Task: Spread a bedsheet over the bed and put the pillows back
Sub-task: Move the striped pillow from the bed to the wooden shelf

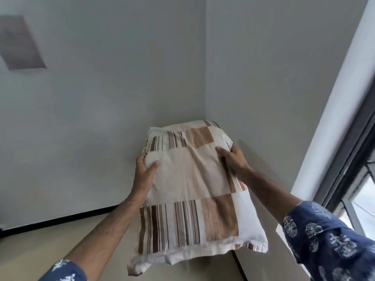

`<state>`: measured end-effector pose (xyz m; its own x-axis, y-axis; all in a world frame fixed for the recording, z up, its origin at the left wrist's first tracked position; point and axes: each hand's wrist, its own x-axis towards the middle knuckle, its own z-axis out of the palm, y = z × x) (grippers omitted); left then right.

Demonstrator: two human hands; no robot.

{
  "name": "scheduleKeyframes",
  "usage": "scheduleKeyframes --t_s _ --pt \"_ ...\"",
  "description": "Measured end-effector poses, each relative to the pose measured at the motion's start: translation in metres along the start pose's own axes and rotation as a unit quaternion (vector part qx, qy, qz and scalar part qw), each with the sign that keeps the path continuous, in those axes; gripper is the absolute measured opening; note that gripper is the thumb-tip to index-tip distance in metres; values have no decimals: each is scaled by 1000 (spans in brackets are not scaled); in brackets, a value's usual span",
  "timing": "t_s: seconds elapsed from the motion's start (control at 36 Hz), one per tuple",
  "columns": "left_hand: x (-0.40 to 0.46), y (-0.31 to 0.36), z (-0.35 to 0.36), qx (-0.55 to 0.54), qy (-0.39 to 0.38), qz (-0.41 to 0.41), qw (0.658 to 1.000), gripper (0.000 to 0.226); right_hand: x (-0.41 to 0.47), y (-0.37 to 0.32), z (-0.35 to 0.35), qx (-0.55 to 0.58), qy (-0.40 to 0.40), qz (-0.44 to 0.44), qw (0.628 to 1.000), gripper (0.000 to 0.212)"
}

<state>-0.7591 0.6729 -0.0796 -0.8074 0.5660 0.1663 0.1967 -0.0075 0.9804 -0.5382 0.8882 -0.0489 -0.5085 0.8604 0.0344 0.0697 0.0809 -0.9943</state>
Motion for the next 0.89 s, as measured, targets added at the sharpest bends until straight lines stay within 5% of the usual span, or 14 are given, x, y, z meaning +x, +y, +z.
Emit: scheduleKeyframes --t_s 0.56,0.81,0.89 --pt "331 -55 133 9 -72 8 997 53 336 -7 28 -137 78 15 987 58" --pt "400 -86 186 16 -115 -29 993 88 464 -17 36 -330 59 8 942 64" --pt "410 -97 199 79 -138 -41 986 92 478 2 46 -433 26 40 900 73"
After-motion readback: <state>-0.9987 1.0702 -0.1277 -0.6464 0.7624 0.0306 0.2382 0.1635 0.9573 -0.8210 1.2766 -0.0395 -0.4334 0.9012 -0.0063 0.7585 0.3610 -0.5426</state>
